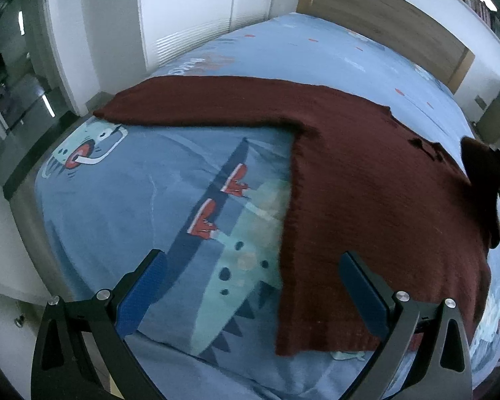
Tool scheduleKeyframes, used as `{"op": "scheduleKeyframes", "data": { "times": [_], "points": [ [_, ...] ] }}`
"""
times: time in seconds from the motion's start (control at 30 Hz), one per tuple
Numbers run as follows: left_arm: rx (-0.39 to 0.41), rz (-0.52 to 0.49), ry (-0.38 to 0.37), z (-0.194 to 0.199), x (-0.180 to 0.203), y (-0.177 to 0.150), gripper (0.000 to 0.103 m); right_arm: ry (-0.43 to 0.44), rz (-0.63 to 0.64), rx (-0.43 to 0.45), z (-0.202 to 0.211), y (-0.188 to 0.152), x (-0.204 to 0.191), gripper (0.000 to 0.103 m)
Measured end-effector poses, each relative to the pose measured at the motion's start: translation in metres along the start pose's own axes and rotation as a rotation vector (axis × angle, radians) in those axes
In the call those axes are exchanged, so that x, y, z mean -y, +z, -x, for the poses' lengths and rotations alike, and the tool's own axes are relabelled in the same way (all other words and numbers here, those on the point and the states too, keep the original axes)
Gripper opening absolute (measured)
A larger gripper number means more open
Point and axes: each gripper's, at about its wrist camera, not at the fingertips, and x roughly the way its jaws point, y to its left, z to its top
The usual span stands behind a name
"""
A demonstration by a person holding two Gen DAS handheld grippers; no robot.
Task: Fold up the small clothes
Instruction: 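Lift the gripped side and fold it over toward the sweater's center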
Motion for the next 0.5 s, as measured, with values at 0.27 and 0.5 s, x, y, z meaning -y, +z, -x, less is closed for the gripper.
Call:
{"op": "scheduleKeyframes", "data": {
  "times": [0.27, 0.5],
  "points": [
    [0.005, 0.036, 0.022, -0.001, -0.023, 0.002, 0.102, -0.004, 0.123, -0.145, -0.071, -0.059, -0.045, 0.009],
    [0.004, 0.035, 0.025, -0.002, -0.028, 0.001, 0.102, -0.042, 0.263, -0.266, -0.116, -0.118, -0.075, 0.009]
  ]
}}
